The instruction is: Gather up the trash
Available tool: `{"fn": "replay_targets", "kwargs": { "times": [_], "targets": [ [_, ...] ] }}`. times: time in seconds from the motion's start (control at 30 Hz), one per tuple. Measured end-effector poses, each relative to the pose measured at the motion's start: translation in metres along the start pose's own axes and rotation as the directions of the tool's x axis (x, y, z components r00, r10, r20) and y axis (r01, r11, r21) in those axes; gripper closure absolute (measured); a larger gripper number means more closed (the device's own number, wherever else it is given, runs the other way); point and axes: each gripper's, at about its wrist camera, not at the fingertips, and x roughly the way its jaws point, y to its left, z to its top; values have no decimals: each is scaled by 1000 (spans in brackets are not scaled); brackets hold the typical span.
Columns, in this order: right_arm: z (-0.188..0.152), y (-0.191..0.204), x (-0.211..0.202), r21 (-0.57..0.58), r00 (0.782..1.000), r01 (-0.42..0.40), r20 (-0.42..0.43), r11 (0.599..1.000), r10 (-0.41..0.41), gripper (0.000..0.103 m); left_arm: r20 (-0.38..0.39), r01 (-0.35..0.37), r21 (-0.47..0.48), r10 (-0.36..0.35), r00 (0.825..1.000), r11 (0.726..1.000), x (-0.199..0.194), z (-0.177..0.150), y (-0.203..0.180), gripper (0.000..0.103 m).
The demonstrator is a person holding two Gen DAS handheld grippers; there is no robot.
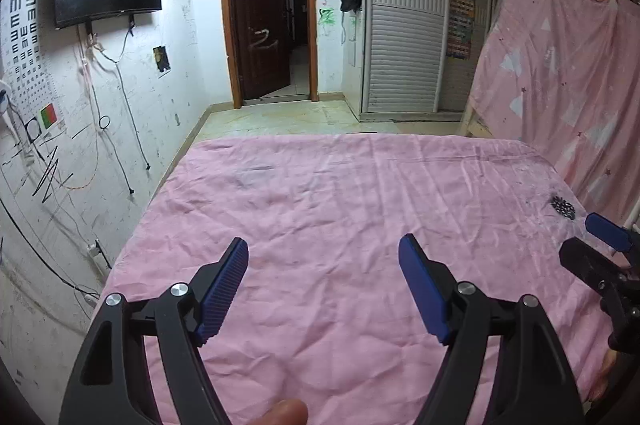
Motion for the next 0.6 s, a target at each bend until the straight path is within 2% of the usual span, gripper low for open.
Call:
{"fn": "replay_targets", "kwargs": {
  "times": [0.27, 0.6],
  "targets": [
    [-2, 14, 13, -48, 1000, 6, -21, 999, -7, 6, -16, -23, -47, 22, 1000, 999, 9, -3, 28, 32],
    [-2, 12, 16, -33, 999, 1, -36, 999, -3, 6, -32, -16, -51, 14, 999, 999, 16, -5, 32, 32]
  ]
}}
